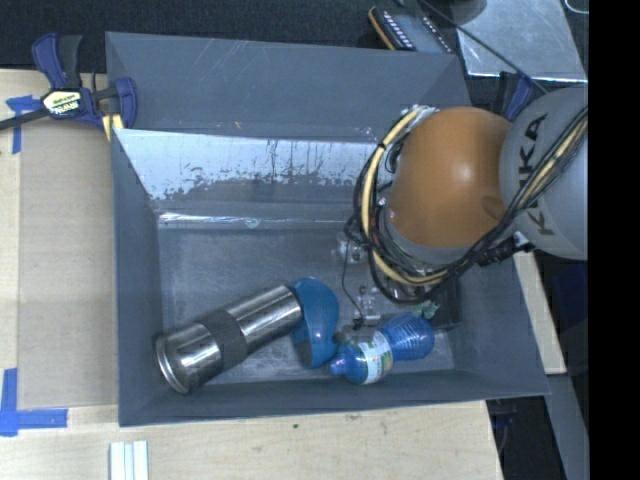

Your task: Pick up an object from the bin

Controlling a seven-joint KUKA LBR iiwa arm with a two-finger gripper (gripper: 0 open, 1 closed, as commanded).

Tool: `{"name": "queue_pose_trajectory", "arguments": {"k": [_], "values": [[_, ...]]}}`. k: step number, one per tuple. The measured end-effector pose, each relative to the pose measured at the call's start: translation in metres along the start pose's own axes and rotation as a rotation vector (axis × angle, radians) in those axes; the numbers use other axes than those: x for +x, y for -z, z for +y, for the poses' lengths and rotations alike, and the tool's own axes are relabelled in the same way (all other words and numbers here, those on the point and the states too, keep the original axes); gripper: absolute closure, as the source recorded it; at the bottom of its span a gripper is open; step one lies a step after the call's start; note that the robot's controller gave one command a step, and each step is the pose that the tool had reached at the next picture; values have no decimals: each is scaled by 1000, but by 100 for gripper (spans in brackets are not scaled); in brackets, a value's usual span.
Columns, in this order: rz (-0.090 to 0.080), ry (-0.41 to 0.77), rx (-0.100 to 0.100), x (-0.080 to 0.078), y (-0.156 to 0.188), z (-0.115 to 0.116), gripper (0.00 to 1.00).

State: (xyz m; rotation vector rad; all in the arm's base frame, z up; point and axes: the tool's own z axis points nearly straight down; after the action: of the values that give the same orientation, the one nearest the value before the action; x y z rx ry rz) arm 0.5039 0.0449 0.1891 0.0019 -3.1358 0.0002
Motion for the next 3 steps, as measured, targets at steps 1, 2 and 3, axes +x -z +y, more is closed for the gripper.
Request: {"name": "queue_pose_trajectory", "arguments": {"k": [1, 2, 3], "values": [[-9, -2, -1, -2, 5, 0, 0], [-5, 97, 3, 18, -120, -84, 0], [-12, 160, 0, 16, -63, -71, 0]]}}
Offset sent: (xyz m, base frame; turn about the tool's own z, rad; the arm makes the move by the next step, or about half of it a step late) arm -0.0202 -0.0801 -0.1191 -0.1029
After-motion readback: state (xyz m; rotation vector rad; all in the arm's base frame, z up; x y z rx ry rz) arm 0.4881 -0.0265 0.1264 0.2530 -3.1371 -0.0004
